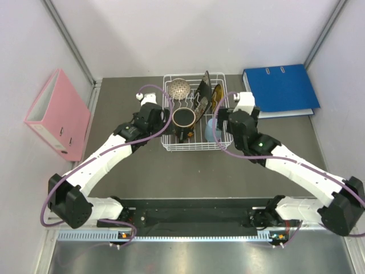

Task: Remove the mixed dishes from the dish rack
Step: Pick up the plate from the dish rack.

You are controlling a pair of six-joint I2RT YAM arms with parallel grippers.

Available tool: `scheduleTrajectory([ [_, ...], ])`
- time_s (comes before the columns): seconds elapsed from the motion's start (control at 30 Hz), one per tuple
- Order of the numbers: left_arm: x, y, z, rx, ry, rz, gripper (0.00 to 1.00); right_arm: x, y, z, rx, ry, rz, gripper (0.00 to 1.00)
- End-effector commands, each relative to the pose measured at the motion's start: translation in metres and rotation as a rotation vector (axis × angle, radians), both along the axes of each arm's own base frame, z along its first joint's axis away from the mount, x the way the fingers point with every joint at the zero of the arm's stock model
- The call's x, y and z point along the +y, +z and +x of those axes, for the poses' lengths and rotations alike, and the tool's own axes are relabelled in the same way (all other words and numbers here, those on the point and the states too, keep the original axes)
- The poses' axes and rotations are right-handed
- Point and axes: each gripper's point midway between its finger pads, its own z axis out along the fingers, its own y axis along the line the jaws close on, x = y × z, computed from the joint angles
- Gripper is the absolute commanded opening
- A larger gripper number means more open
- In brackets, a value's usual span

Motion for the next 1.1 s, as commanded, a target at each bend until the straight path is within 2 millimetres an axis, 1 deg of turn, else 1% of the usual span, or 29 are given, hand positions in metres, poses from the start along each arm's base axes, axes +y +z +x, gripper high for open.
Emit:
scheduleTrajectory([
  [0.0, -0.003, 0.006, 0.003, -0.022, 0.016, -0.034, 0.99, 0.011, 0.054, 0.025, -0.089, -0.056, -0.003, 1.00],
  [0.03, -0.004, 0.004, 0.003, -0.014, 0.015, -0.038, 0.99, 0.015, 0.042, 0.035, -0.051, -0.070, -0.060, 1.00],
  [0.07, -0.005, 0.002, 0.003, -0.008, 0.014, -0.042, 0.99, 0.016, 0.046, 0.043, -0.048, -0.084, -0.083, 1.00],
  [0.1, -0.005, 0.002, 0.002, -0.004, 0.013, -0.044, 0.99, 0.013, 0.071, 0.053, -0.085, -0.124, -0.106, 0.99],
  [0.13, -0.007, 0.002, 0.001, 0.000, 0.006, -0.050, 0.99, 0.019, 0.063, 0.066, -0.065, -0.145, -0.155, 1.00],
  [0.17, -0.007, 0.001, 0.000, 0.001, 0.005, -0.052, 0.99, 0.019, 0.068, 0.072, -0.061, -0.160, -0.178, 1.00],
  [0.2, -0.008, 0.003, -0.001, -0.001, 0.000, -0.057, 0.99, 0.022, 0.092, 0.082, -0.093, -0.160, -0.164, 1.00],
  [0.23, -0.007, 0.004, -0.002, -0.005, -0.003, -0.058, 0.99, 0.030, 0.083, 0.096, -0.073, -0.153, -0.191, 1.00],
  [0.27, -0.006, 0.005, -0.002, -0.009, -0.001, -0.056, 0.99, 0.033, 0.082, 0.101, -0.050, -0.143, -0.216, 0.91],
  [0.3, -0.004, 0.010, -0.004, -0.022, -0.001, -0.059, 0.99, 0.035, 0.109, 0.111, -0.083, -0.157, -0.179, 0.85],
  [0.33, -0.003, 0.011, -0.005, -0.026, 0.001, -0.058, 0.99, 0.042, 0.093, 0.125, -0.046, -0.160, -0.217, 0.68],
  [0.37, -0.001, 0.013, -0.005, -0.035, 0.005, -0.057, 0.99, 0.042, 0.115, 0.131, -0.058, -0.170, -0.207, 0.58],
  [0.4, 0.001, 0.018, -0.006, -0.049, 0.008, -0.061, 0.99, 0.042, 0.115, 0.137, -0.043, -0.175, -0.222, 0.50],
  [0.43, 0.003, 0.018, -0.007, -0.048, 0.010, -0.054, 0.99, 0.049, 0.100, 0.149, -0.010, -0.176, -0.252, 0.45],
  [0.47, 0.005, 0.019, -0.008, -0.053, 0.015, -0.050, 0.99, 0.051, 0.102, 0.154, -0.005, -0.174, -0.269, 0.45],
  [0.5, 0.007, 0.020, -0.009, -0.058, 0.020, -0.046, 0.99, 0.049, 0.118, 0.157, -0.017, -0.182, -0.265, 0.47],
  [0.53, 0.009, 0.021, -0.009, -0.061, 0.027, -0.042, 0.99, 0.052, 0.108, 0.164, 0.000, -0.184, -0.289, 0.53],
  [0.57, 0.011, 0.020, -0.010, -0.058, 0.032, -0.036, 0.99, 0.051, 0.112, 0.165, -0.006, -0.187, -0.288, 0.55],
  [0.63, 0.013, 0.020, -0.011, -0.056, 0.037, -0.035, 0.99, 0.049, 0.101, 0.169, 0.027, -0.183, -0.301, 0.63],
  [0.67, 0.013, 0.019, -0.012, -0.054, 0.036, -0.033, 0.99, 0.050, 0.099, 0.170, 0.036, -0.181, -0.289, 0.65],
  [0.73, 0.012, 0.016, -0.013, -0.044, 0.032, -0.039, 0.99, 0.053, 0.084, 0.169, 0.082, -0.151, -0.298, 0.70],
  [0.77, 0.011, 0.015, -0.014, -0.042, 0.028, -0.042, 0.99, 0.054, 0.072, 0.167, 0.106, -0.142, -0.298, 0.70],
  [0.8, 0.009, 0.013, -0.013, -0.037, 0.025, -0.050, 0.99, 0.057, 0.066, 0.166, 0.120, -0.128, -0.292, 0.70],
  [0.83, 0.008, 0.012, -0.014, -0.034, 0.022, -0.054, 0.99, 0.058, 0.066, 0.164, 0.117, -0.119, -0.279, 0.70],
  [0.87, 0.007, 0.010, -0.014, -0.029, 0.020, -0.053, 0.99, 0.058, 0.053, 0.162, 0.140, -0.114, -0.287, 0.70],
  [0.93, 0.006, 0.007, -0.014, -0.017, 0.019, -0.059, 0.99, 0.059, 0.047, 0.159, 0.151, -0.101, -0.282, 0.68],
  [0.97, 0.006, 0.005, -0.015, -0.012, 0.017, -0.057, 0.99, 0.059, 0.036, 0.157, 0.170, -0.101, -0.291, 0.68],
  [1.03, 0.006, 0.004, -0.016, -0.010, 0.017, -0.060, 0.99, 0.059, 0.031, 0.154, 0.182, -0.091, -0.281, 0.65],
  [1.07, 0.006, 0.003, -0.016, -0.007, 0.018, -0.059, 0.99, 0.060, 0.022, 0.152, 0.194, -0.088, -0.279, 0.65],
])
